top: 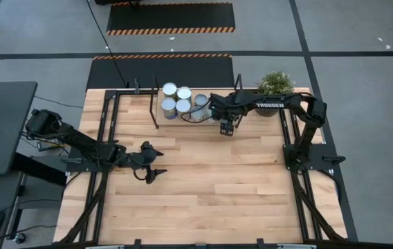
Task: Pick and place cans onto a shelf
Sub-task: Put the canned tuna on the shelf
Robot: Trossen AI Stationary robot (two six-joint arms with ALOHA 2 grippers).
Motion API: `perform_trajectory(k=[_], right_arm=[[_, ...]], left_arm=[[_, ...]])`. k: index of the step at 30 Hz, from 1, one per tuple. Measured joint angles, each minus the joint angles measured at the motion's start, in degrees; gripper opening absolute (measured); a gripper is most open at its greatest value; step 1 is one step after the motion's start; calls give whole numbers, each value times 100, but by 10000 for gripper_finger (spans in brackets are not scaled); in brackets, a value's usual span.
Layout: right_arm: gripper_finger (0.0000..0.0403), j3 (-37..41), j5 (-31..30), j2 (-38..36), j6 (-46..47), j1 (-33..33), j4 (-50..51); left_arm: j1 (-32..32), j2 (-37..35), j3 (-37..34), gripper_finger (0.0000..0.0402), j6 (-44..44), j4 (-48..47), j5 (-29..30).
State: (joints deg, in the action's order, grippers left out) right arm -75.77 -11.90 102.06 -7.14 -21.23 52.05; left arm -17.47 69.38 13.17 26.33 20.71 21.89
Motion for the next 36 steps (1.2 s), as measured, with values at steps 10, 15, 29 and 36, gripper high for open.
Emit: perform_trajectory(k=[10,15,29,36], right_arm=[[316,0,178,4,-205,-147,-207],[316,176,303,4,-218,-185,-367],[319,304,240,7,-388,-368,-730],[353,304,260,7,-397,-401,-723]], left_arm=[[0,0,0,389,0,0,-1],[0,1,0,389,0,0,-2],[0,-1,0,389,0,0,-1],[0,1,0,389,-1,0,-1]])
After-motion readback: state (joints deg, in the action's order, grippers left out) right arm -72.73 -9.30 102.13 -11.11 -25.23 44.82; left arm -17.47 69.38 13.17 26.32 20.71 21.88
